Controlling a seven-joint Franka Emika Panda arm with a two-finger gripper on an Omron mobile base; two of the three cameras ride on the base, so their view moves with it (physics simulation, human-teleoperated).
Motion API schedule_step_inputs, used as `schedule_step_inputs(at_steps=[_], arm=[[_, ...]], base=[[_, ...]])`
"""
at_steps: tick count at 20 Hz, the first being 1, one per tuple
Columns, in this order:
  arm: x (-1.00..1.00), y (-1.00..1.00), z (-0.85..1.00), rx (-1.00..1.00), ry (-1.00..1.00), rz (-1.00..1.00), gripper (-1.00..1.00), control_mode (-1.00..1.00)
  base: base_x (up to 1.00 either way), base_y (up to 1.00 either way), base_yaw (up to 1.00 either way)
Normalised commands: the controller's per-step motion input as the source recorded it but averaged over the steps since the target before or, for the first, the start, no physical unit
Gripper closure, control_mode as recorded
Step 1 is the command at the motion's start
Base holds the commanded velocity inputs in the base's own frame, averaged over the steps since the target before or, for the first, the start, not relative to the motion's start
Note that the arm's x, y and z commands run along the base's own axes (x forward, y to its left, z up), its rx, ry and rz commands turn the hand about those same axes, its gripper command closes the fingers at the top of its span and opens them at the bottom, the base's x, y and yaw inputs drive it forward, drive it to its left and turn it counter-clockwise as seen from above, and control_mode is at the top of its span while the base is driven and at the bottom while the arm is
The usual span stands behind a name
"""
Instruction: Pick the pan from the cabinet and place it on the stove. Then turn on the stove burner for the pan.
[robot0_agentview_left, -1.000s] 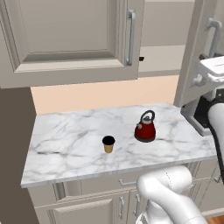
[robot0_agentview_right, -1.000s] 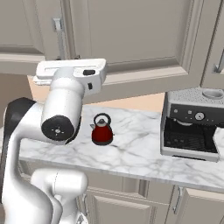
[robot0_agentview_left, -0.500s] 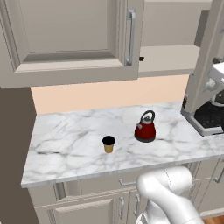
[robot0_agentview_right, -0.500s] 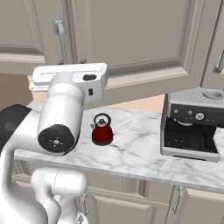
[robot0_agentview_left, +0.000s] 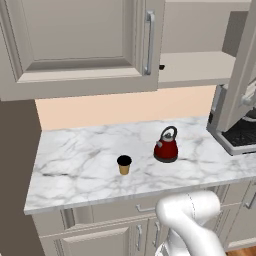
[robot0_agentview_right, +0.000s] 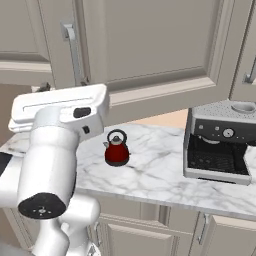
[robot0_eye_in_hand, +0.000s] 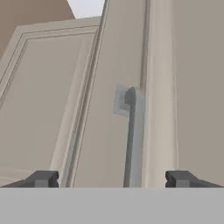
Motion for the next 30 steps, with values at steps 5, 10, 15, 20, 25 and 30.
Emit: schedule_step_inputs(at_steps=[5,10,15,20,25,30], arm=[[-0.73,0.54,0.00,-0.13,-0.08,0.02,-1.00,-1.00],[-0.46,0.79,-0.01,-0.20,0.00,0.00,-1.00,-1.00],[0.13,1.00,-0.21,-0.28,0.11,-0.03,-1.00,-1.00],[0.52,0.94,-0.23,-0.27,0.21,-0.08,-1.00,-1.00],[0.22,0.30,-0.48,-0.25,0.22,-0.10,-1.00,-1.00],[0.30,0.00,-0.40,-0.22,0.13,-0.02,-1.00,-1.00]], base=[[0.00,0.00,0.00],[0.00,0.00,0.00],[0.00,0.00,0.00],[0.00,0.00,0.00],[0.00,0.00,0.00],[0.00,0.00,0.00]])
